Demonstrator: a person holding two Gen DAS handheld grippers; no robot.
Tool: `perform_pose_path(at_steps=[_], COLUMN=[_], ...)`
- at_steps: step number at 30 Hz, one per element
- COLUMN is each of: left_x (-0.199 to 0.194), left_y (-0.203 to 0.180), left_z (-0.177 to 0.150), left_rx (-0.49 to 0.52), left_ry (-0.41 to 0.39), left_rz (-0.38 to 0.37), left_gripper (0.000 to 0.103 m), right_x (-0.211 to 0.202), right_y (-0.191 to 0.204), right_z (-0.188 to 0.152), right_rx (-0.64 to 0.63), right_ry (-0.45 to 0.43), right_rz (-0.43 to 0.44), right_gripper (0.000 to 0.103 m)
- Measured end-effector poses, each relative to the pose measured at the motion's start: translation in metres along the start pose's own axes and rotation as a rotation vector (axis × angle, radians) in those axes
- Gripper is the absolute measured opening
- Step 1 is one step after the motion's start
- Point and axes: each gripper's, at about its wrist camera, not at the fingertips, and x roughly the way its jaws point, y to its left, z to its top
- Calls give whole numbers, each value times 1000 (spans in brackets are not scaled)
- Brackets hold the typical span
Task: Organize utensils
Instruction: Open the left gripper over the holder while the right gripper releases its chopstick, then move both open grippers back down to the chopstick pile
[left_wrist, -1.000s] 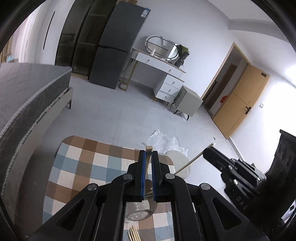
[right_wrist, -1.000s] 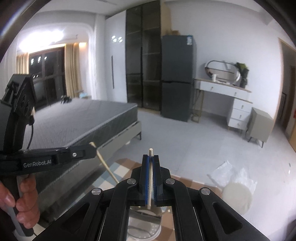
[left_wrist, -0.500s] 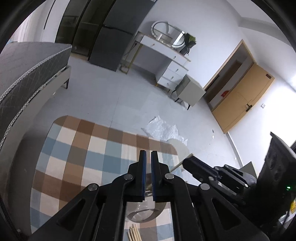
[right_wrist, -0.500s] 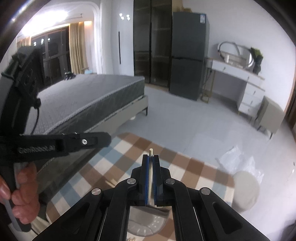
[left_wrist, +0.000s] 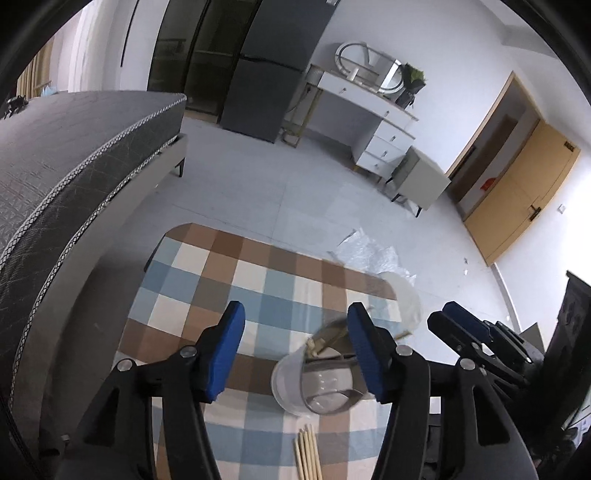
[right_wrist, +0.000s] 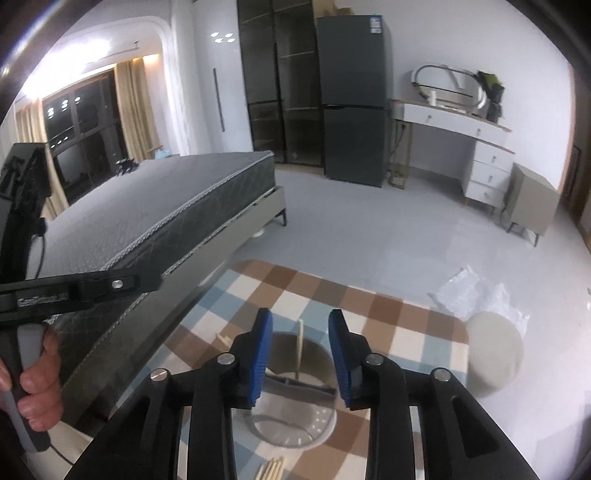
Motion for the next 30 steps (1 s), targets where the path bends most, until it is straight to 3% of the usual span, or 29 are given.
perform_pose_path(at_steps=[3,6,9,14,17,24,30], left_x=[-21,-42,-65,-88,-103,-117,-109], left_y=[-9,-20,-33,-54,-69,-75,-68], left_z=[-7,-15,-26,-43,-58,-93,-128], left_rx=[10,21,22,54,83,72,104], left_ry=[-20,-39,-53,-72,-95,-103,-145], left_rz=[21,37,53,67,70,72,121], left_gripper=[65,67,75,78,79,85,92], right_x=[-24,-46,-71,-111,-130,-147,-150], right_y=[-5,-8,-10,-12,-16,-16,-10], right_z=[-6,-13,-23,-42,-55,-93,-133], right_rx=[52,82,108,137,183,232,254], right_ry=[-29,-61,-88,-136,-167,-191,-209], right_rz=[4,-6,-7,-12,-11,0,17], right_gripper=[36,38,50,55,72,77,84])
